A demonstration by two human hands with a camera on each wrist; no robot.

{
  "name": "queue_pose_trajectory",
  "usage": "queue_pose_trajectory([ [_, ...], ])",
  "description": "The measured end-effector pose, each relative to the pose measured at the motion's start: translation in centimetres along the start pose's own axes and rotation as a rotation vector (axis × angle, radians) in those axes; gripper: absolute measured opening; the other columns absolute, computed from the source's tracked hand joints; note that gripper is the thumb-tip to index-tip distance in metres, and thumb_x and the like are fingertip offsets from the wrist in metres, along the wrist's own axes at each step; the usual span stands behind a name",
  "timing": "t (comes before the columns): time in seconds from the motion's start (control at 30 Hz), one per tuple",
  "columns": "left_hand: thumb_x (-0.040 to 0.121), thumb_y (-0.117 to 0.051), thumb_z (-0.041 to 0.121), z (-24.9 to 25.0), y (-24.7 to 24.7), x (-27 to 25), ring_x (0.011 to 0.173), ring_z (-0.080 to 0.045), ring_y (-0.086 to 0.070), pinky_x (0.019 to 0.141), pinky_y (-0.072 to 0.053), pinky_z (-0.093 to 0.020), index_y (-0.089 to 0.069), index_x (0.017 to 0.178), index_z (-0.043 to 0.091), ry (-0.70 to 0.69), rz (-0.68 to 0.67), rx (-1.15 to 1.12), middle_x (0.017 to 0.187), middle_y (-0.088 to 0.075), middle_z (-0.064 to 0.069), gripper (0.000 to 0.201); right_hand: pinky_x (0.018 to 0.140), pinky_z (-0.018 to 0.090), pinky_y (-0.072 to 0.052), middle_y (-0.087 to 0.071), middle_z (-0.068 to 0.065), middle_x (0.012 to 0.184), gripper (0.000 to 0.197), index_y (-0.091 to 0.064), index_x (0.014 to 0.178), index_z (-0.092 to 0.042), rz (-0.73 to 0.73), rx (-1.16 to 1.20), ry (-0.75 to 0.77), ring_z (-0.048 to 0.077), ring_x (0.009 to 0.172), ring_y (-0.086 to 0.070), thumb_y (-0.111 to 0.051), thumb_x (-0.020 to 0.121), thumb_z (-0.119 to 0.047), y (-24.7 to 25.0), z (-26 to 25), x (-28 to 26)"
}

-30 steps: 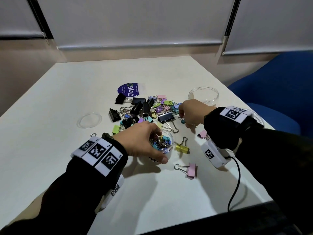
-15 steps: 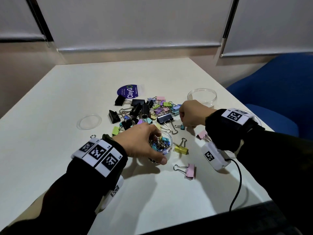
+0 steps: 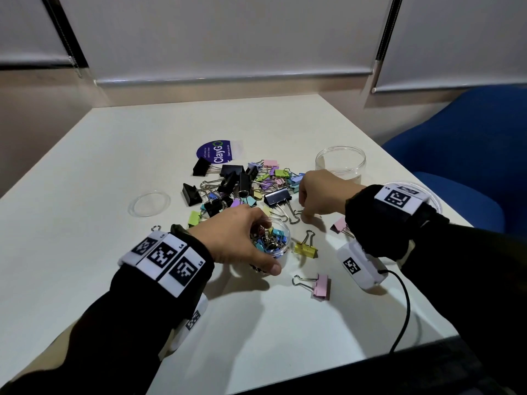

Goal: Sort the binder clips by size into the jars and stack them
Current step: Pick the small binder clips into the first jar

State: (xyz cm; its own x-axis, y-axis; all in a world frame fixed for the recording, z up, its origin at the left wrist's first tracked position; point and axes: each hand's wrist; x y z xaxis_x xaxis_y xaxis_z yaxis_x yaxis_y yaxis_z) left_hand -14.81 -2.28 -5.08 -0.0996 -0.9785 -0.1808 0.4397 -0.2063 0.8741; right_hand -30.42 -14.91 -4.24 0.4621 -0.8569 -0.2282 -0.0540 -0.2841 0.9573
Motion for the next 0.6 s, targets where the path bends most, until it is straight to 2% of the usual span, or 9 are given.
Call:
queue_pose_trajectory([
  [0.07, 0.053, -0.087, 0.055, 0.0, 0.0, 0.0, 0.103, -0.008, -0.056, 0.094, -0.047, -0.025, -0.054, 0.124, 0.022, -0.002, -0.001, -0.004, 0.117, -0.056, 0.007, 0.085, 0.054, 0.027, -0.05, -0.074, 0.012, 0.079, 0.026, -0.074, 0.08, 0.001, -0.03, -0.047, 0.005, 0.023, 0.069, -0.068, -0.085, 0.056, -0.004, -0.1, 0.0, -0.2],
  [0.13, 0.053, -0.087, 0.054, 0.0, 0.0, 0.0, 0.104, -0.008, -0.055, 0.094, -0.046, -0.024, -0.053, 0.124, 0.022, -0.004, 0.0, -0.009, 0.118, -0.056, 0.008, 0.085, 0.058, 0.03, -0.055, -0.074, 0.013, 0.077, 0.023, -0.074, 0.079, 0.002, -0.036, -0.054, 0.013, 0.024, 0.07, -0.071, -0.083, 0.058, -0.001, 0.0, 0.0, -0.2],
  [0.23, 0.053, -0.087, 0.054, 0.0, 0.0, 0.0, 0.104, -0.008, -0.055, 0.094, -0.046, -0.024, -0.053, 0.124, 0.023, -0.006, 0.001, -0.013, 0.118, -0.056, 0.008, 0.085, 0.051, 0.028, -0.053, -0.072, 0.014, 0.07, 0.018, -0.072, 0.073, 0.004, -0.043, -0.028, 0.023, 0.022, 0.056, -0.066, -0.078, 0.057, 0.004, 0.2, -0.3, -0.8],
  [0.3, 0.052, -0.087, 0.055, -0.1, 0.0, 0.0, 0.104, -0.008, -0.056, 0.095, -0.047, -0.026, -0.054, 0.124, 0.023, -0.006, -0.002, -0.012, 0.118, -0.056, 0.007, 0.086, 0.047, 0.022, -0.048, -0.072, 0.015, 0.075, 0.013, -0.071, 0.079, 0.005, -0.02, 0.039, 0.061, 0.02, 0.054, -0.064, -0.073, 0.066, 0.001, 0.7, -0.6, -1.3],
  [0.4, 0.052, -0.088, 0.055, -0.1, -0.1, 0.1, 0.103, -0.009, -0.057, 0.095, -0.048, -0.027, -0.054, 0.124, 0.022, -0.011, 0.003, -0.001, 0.117, -0.057, 0.007, 0.086, 0.048, 0.019, -0.053, -0.071, 0.012, 0.079, 0.011, -0.069, 0.088, 0.0, -0.011, 0.19, 0.139, 0.015, 0.055, -0.065, -0.067, 0.077, 0.0, 2.2, -1.6, -2.4],
  [0.5, 0.053, -0.088, 0.053, -0.3, -0.2, 0.2, 0.101, -0.01, -0.057, 0.089, -0.048, -0.025, -0.056, 0.119, 0.02, -0.014, 0.023, 0.015, 0.114, -0.058, 0.006, 0.081, 0.059, 0.024, -0.059, -0.068, 0.009, 0.075, 0.014, -0.068, 0.09, -0.005, -0.144, 0.349, 0.251, 0.015, 0.059, -0.068, -0.064, 0.08, 0.004, 3.4, -2.9, -4.1],
  [0.6, 0.053, -0.088, 0.052, -0.2, -0.2, 0.2, 0.094, -0.009, -0.06, 0.081, -0.05, -0.025, -0.059, 0.113, 0.022, -0.029, 0.023, 0.005, 0.105, -0.062, 0.008, 0.073, 0.076, 0.038, -0.061, -0.071, 0.015, 0.087, 0.02, -0.069, 0.094, -0.006, -0.259, 0.374, 0.325, 0.023, 0.07, -0.07, -0.067, 0.078, 0.006, 3.3, -3.8, -5.2],
])
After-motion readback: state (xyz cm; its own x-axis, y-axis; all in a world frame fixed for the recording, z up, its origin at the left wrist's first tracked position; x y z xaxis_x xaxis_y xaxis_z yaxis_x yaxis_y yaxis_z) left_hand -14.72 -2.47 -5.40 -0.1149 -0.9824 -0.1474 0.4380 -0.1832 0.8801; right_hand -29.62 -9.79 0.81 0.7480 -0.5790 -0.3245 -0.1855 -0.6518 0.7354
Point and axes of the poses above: each hand's wrist, its own x-axis towards the middle knuckle, its own y-axis out of the back of the hand, z = x × y
